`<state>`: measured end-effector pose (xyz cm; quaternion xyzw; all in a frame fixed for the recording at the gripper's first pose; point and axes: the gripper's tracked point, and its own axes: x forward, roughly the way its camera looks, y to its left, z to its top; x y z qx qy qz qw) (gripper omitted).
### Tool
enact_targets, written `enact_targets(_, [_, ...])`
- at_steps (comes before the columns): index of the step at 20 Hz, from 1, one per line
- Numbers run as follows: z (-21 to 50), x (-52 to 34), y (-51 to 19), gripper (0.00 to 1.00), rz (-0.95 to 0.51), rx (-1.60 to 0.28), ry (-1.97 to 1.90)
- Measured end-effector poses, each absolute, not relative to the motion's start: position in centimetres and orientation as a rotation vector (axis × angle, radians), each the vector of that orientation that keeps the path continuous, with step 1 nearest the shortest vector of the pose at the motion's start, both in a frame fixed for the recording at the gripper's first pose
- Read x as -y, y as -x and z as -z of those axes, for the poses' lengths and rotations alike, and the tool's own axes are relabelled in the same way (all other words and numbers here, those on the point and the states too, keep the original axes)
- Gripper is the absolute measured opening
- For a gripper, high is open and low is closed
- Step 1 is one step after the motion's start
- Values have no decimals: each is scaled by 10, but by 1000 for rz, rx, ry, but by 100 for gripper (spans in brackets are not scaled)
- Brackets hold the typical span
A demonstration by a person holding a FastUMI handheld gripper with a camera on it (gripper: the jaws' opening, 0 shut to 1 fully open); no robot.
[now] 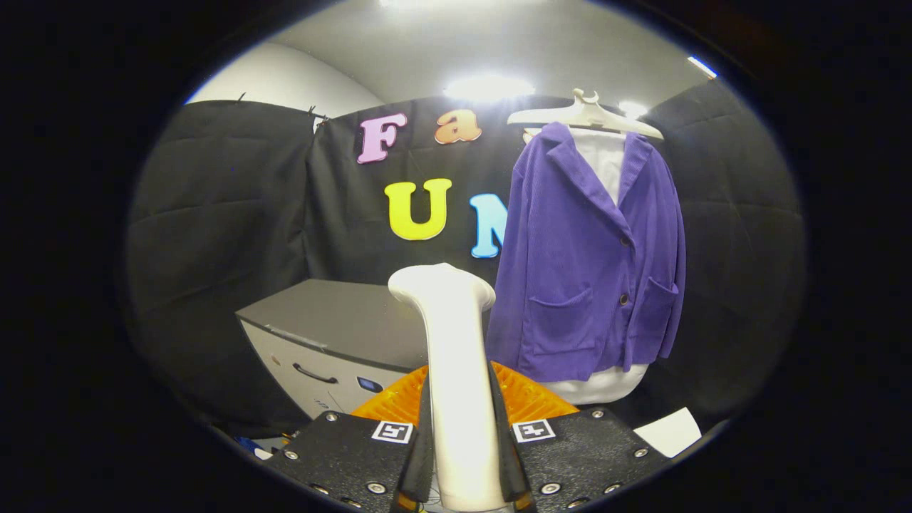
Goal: Iron the clothes twice with a garment steamer, once on the left side and once on the right side.
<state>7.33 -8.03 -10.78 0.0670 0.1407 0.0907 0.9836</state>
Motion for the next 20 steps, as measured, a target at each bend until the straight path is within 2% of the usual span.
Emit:
enact_targets(6, [50, 30, -77, 36, -159, -128, -165])
enact_targets(12, [44, -7, -82, 36, -159, -129, -127])
enact_targets(20, [54, -7, -83, 36, -138, -168, -110])
